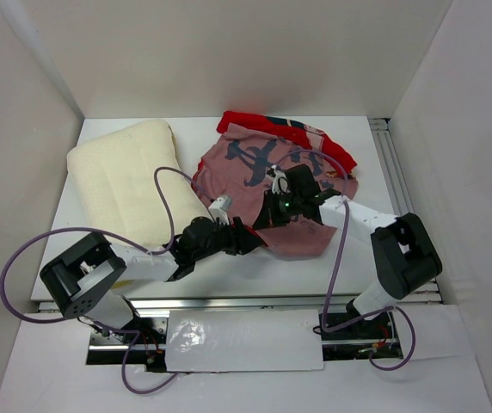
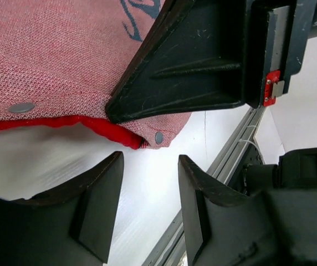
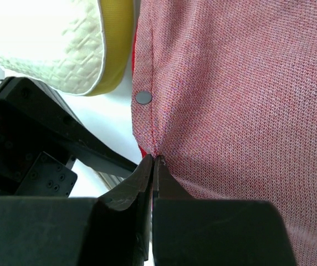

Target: Put the pillow into the pillowcase

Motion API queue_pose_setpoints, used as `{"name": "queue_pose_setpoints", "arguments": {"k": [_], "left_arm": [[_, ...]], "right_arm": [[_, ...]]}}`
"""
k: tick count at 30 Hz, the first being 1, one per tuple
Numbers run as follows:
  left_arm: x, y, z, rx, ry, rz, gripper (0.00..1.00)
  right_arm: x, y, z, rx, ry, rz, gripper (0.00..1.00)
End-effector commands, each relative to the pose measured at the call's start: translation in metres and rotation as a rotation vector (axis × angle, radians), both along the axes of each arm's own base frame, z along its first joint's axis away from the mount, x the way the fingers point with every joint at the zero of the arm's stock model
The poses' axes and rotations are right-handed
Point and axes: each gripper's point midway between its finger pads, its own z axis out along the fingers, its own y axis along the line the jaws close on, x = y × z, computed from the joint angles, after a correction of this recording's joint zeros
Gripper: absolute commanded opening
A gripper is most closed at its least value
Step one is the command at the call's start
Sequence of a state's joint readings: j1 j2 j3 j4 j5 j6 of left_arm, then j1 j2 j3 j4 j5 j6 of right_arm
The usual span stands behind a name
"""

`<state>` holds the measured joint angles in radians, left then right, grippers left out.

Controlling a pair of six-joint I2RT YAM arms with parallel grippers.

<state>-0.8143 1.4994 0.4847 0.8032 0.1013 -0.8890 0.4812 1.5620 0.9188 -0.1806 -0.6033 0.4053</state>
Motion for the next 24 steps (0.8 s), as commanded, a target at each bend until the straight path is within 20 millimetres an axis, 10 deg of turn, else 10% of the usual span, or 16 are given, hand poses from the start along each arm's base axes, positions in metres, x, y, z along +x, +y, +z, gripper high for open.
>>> {"name": "queue_pose_setpoints", "arguments": {"k": [1,13,19,24], "left_arm": [[0.016,-0.009,0.03,-0.06,-0.114,0.02,0.56],[0.028,-0.015,0.019,-0.039,-0.115,0.042,0.53],[0.035,-0.022,0.021,-0.031,-0.14,0.037,0.24],[0.04,-0.021,0.028,-0.057,-0.181,0.045,0.25]], "right_arm": [[0.006,0.002,0.026,0.063,-0.009,-0.004,0.0],[0.002,-0.002,0.036,0.113,0.017,0.005,0.0],[0.001,-0.003,0.038,0.129,0.024,0.014,0.0],[0.002,-0.001,0.039,0.134,0.027,0.02,0.0]]}}
